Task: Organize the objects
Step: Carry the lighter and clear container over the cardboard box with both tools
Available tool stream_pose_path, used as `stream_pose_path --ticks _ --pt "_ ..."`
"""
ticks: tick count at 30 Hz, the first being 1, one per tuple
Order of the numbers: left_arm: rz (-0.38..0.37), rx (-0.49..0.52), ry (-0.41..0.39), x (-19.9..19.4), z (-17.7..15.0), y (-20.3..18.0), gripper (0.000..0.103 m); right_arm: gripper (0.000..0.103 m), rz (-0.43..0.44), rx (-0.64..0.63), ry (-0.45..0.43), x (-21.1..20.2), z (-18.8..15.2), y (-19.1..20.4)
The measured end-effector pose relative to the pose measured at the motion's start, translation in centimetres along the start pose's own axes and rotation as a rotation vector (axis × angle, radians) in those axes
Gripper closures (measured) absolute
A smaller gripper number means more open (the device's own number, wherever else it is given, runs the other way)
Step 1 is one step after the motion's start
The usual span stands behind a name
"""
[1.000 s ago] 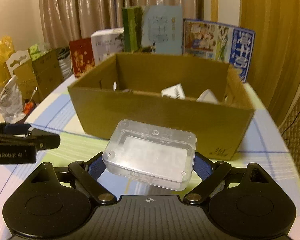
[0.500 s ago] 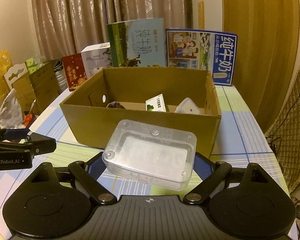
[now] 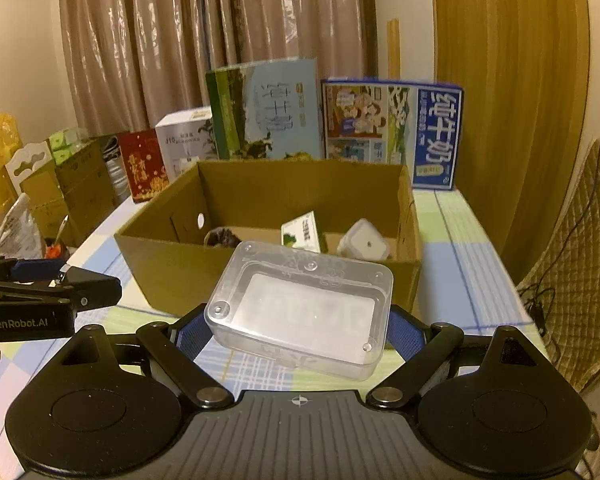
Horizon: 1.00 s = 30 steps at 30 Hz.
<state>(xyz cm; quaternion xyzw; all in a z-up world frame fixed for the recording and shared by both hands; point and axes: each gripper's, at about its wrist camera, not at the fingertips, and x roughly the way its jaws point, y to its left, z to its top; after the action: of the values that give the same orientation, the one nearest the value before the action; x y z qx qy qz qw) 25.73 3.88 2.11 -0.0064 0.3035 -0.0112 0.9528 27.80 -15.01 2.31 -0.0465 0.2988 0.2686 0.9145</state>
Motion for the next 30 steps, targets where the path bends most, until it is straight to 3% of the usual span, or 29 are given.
stream_pose_path --ticks 17,30 --pt "0.040 -0.044 -0.038 1.2 4.0 0.3 0.024 0.015 -0.045 -0.023 -0.061 0.4 3.0 -1.0" --pt "0.039 -0.084 -0.016 2.7 5.7 1.4 0.024 0.015 -0.063 0.004 -0.057 2.6 5.0 -1.8"
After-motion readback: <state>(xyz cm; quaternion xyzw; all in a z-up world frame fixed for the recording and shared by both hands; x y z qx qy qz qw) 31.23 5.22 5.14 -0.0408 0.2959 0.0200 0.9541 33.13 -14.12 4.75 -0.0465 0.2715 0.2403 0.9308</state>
